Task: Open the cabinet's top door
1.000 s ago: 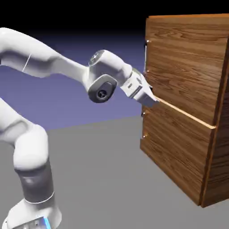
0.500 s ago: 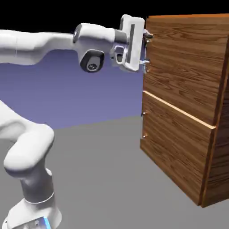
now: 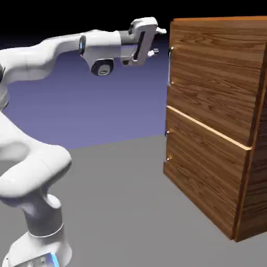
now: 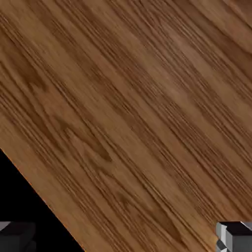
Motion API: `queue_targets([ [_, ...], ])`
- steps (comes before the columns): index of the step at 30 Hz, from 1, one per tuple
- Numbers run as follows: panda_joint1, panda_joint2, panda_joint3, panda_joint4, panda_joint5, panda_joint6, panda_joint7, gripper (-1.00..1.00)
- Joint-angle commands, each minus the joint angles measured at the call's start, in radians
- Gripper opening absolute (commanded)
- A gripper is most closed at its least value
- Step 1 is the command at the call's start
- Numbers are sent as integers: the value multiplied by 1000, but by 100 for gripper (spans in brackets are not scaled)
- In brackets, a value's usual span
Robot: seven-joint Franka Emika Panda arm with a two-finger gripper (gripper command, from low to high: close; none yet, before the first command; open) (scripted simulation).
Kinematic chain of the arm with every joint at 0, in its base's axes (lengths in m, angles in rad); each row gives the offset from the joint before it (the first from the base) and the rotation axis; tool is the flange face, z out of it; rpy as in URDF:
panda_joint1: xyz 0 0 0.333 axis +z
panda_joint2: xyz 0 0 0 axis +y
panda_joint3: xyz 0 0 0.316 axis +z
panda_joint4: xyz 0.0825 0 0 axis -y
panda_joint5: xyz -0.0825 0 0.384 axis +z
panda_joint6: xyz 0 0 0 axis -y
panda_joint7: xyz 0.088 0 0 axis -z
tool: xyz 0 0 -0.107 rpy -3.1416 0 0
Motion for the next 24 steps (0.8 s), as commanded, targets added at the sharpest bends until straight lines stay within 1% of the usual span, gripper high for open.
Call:
queue_targets([
  [1,-23,-10,28,17,43,4,44,0],
  [10,-229,-99,282,173,426,37,435,0],
  [12,-234,-101,289,177,436,38,445,0],
  [17,-408,-110,353,307,431,3,473,0],
  [18,-408,-110,353,307,431,3,473,-100],
  [19,-408,-110,353,307,431,3,473,-100],
  [24,-288,-274,202,126,529,-210,473,-100],
])
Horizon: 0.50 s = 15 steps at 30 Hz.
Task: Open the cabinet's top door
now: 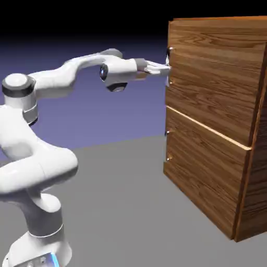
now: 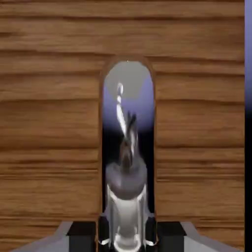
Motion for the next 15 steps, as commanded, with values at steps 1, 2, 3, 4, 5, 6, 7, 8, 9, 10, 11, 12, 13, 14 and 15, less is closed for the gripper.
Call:
queue_targets([
  [1,22,-31,-26,-36,14,-42,0,-100],
  [2,42,-61,-49,-72,28,-83,0,-100],
  [3,62,-91,-72,-109,40,-124,0,-100],
  [4,82,-120,-93,-145,51,-165,0,-100],
  [5,101,-149,-114,-181,61,-206,0,-100],
  [6,119,-178,-134,-217,71,-247,0,-100],
  [7,137,-206,-153,-254,79,-289,0,-100],
  [8,154,-234,-173,-290,86,-330,0,-100],
  [9,171,-262,-191,-326,92,-372,0,-100],
  [10,186,-290,-210,-362,98,-414,0,-100],
  [11,201,-318,-229,-399,102,-457,0,-100],
  [12,215,-345,-248,-435,106,-501,0,-100],
  [13,229,-371,-267,-471,108,-544,0,-100],
  [14,241,-398,-285,-505,110,-588,0,-100],
  [15,250,-424,-303,-539,110,-631,0,-100],
])
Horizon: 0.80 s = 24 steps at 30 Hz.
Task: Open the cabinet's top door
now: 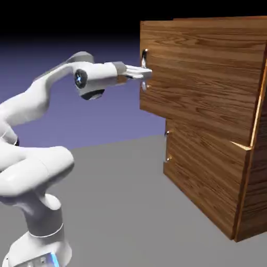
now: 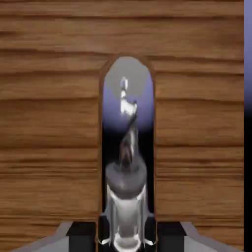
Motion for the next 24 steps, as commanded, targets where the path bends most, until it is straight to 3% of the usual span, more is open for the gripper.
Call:
queue_targets([
  [1,9,-25,-19,-33,2,-44,0,-100],
  [9,148,-87,-259,-293,-109,-344,-119,-100],
  [17,195,-64,-549,-411,-327,-549,-229,-100],
  [24,11,-86,-685,-445,-384,-819,-238,-100],
])
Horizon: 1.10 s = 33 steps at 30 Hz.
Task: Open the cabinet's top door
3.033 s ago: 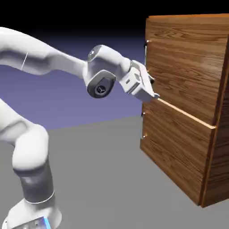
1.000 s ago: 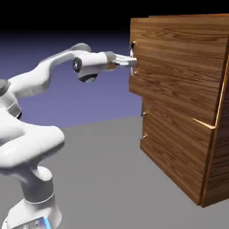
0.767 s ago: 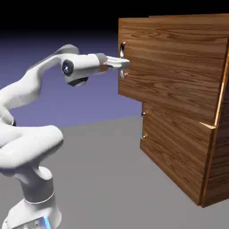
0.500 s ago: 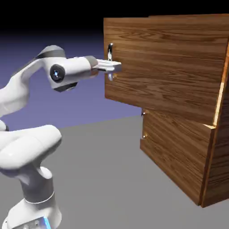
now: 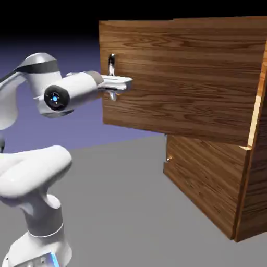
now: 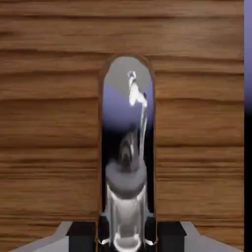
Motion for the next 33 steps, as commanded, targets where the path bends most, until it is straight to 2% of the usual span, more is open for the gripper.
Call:
queue_targets([
  [1,0,20,-36,-1,-33,-21,-19,-100],
  [8,-23,205,-290,31,-281,-194,-163,-100],
  [16,16,494,-537,155,-565,-367,-343,-100],
  [33,331,1110,-958,631,-967,-729,-665,-100],
])
